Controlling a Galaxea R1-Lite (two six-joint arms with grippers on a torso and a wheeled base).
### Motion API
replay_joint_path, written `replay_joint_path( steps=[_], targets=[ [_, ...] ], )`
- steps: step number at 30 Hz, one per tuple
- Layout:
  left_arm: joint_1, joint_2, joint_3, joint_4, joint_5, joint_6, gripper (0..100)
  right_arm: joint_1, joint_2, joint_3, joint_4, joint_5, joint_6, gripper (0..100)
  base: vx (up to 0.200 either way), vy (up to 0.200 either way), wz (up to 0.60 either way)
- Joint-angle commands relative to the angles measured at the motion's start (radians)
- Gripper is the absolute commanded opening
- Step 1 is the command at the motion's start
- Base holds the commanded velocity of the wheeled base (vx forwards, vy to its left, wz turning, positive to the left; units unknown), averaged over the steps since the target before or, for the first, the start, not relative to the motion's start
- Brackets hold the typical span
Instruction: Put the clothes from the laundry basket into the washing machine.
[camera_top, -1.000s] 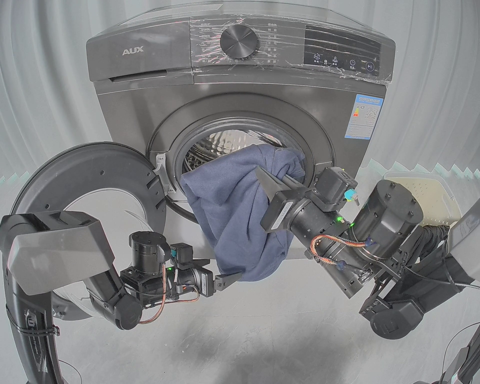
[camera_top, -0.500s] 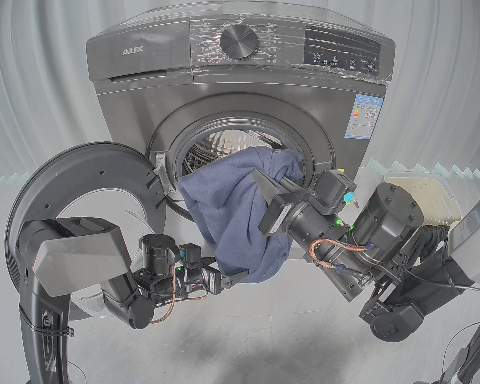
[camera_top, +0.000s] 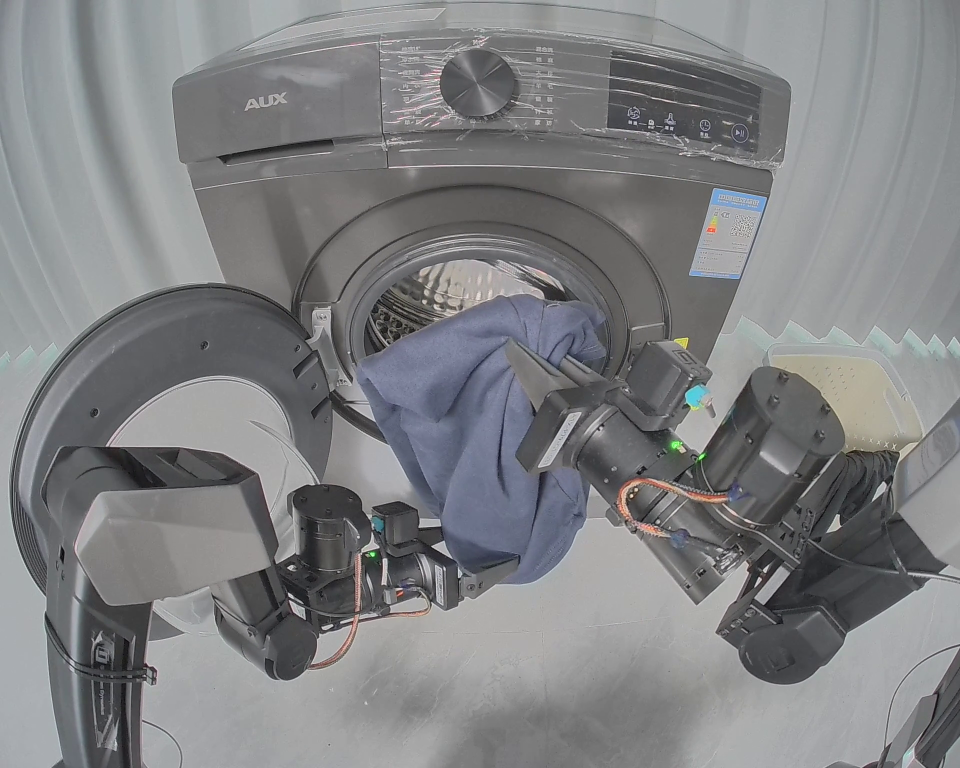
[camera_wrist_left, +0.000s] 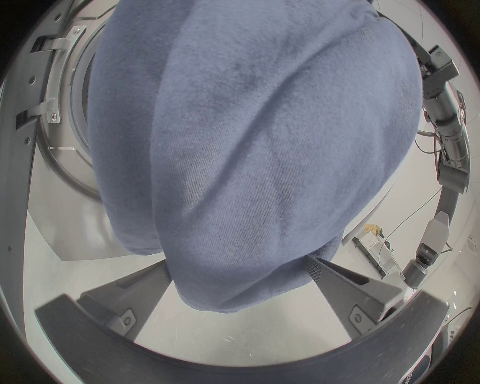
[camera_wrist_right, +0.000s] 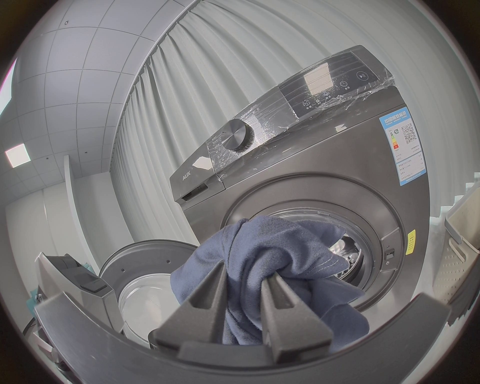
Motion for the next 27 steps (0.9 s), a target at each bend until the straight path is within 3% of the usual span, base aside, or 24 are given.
replay_joint_path(
  steps=[1,4,5,16,21,27],
  targets=[
    [-0.007,0.02,0.0,-0.004,0.001,0.0,100,0.0,0.006,-0.001,0.0,0.0,0.0,0,0.0,0.0,0.0],
    [-0.007,0.043,-0.017,-0.029,0.012,0.0,100,0.001,0.006,-0.001,-0.001,0.0,0.0,0,0.0,0.0,0.0],
    [-0.008,0.051,-0.024,-0.037,0.014,-0.002,0,0.001,0.006,-0.001,-0.001,0.0,0.0,0,0.0,0.0,0.0],
    [-0.007,0.035,-0.021,-0.096,0.034,-0.002,0,-0.019,0.021,0.001,-0.007,0.0,-0.002,0,0.0,0.0,0.0],
    [-0.025,-0.092,0.135,-0.17,0.032,0.001,0,-0.066,0.051,0.001,-0.007,0.001,-0.002,0,0.0,0.0,0.0],
    [-0.07,-0.317,0.373,-0.176,0.014,0.023,0,-0.085,0.089,0.004,-0.026,0.006,-0.002,0,0.0,0.0,0.0]
  ],
)
